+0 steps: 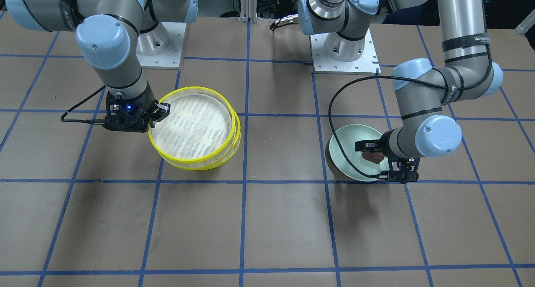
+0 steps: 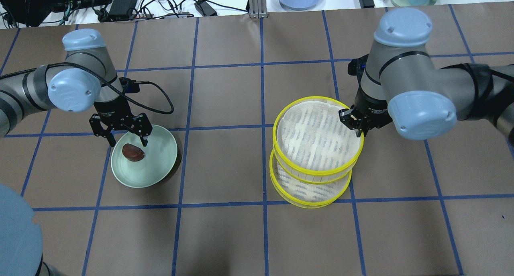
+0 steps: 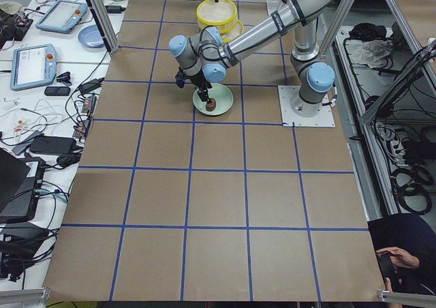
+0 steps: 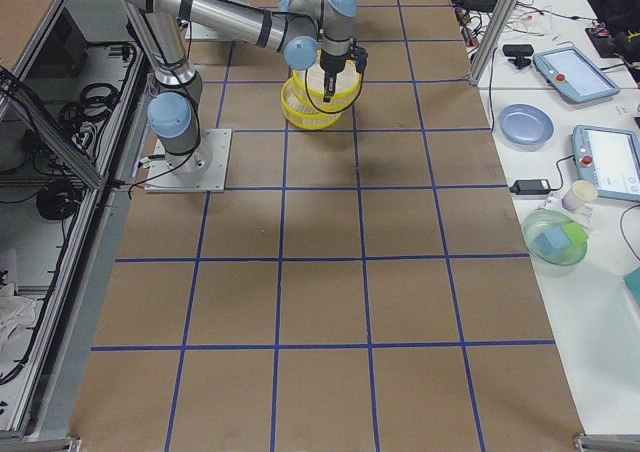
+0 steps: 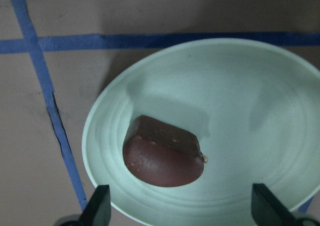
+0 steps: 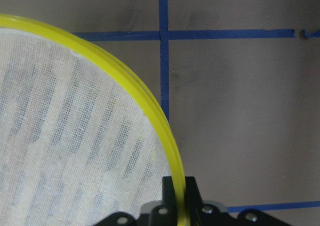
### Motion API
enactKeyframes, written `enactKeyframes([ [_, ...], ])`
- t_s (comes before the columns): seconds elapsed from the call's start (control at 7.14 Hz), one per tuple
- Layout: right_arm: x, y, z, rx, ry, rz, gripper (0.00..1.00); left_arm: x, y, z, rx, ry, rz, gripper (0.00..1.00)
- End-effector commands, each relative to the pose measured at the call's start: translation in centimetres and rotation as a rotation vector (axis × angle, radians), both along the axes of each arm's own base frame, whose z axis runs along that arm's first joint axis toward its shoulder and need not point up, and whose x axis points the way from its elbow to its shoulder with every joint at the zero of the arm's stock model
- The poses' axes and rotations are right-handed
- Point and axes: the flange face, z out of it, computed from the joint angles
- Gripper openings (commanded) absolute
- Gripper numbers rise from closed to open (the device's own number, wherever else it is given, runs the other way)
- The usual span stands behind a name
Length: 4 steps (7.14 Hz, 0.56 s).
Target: Stack buns with steamer
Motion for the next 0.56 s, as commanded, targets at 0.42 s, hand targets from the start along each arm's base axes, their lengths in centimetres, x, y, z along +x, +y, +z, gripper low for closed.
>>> enactKeyframes([
  [0.42,1.0,2.5,-2.2,0.024,0.048,0.081,0.0,0.3,-0.8,-3.7,0.032,0.022,-0.037,0.93],
])
